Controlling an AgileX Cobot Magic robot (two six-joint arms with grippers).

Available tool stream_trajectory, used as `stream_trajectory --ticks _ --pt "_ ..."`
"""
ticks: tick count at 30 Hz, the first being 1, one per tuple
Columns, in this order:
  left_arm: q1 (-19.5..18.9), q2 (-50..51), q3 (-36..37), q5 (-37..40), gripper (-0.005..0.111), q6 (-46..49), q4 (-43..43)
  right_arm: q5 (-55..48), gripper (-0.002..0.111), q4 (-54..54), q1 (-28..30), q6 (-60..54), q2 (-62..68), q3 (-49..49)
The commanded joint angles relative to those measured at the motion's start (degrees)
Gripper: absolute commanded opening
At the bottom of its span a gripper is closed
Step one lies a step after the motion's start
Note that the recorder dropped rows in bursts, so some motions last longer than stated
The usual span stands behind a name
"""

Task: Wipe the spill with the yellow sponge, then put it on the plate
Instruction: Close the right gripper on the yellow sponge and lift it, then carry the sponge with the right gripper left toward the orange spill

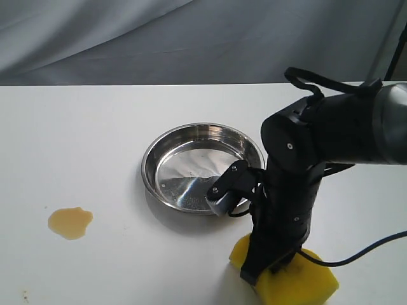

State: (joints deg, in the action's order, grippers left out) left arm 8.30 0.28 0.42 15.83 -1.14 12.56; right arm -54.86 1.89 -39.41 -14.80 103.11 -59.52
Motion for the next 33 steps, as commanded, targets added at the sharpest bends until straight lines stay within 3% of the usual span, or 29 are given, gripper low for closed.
stream_trajectory --ticks 1,7,11,17,24,33 --pt "0.3 -0.3 -0.4 -0.6 0.0 -0.3 -0.1 -0.2 0.0 5.9 -0.1 -3.0 2.1 1.2" --pt "0.3 -0.3 -0.4 -0.6 0.0 -0.3 -0.1 0.3 0.0 21.5 -2.1 -17.0 5.5 1.1" --pt "0.3 -0.3 -0.4 -0.6 0.0 -0.3 -0.1 5.0 0.0 24.3 -5.9 -20.6 6.4 0.8" --pt "0.3 -0.3 -0.4 -0.6 0.0 -0.3 -0.1 18.1 0.0 22.1 -8.7 -20.7 6.4 0.8" --pt "0.3 -0.3 -0.4 -0.6 0.0 -0.3 -0.1 20.0 0.0 8.3 -8.6 -20.3 0.0 0.8" --pt "0.3 -0.3 -0.4 -0.6 0.0 -0.3 -0.1 19.0 0.0 1.5 -8.6 -19.1 -10.3 0.8"
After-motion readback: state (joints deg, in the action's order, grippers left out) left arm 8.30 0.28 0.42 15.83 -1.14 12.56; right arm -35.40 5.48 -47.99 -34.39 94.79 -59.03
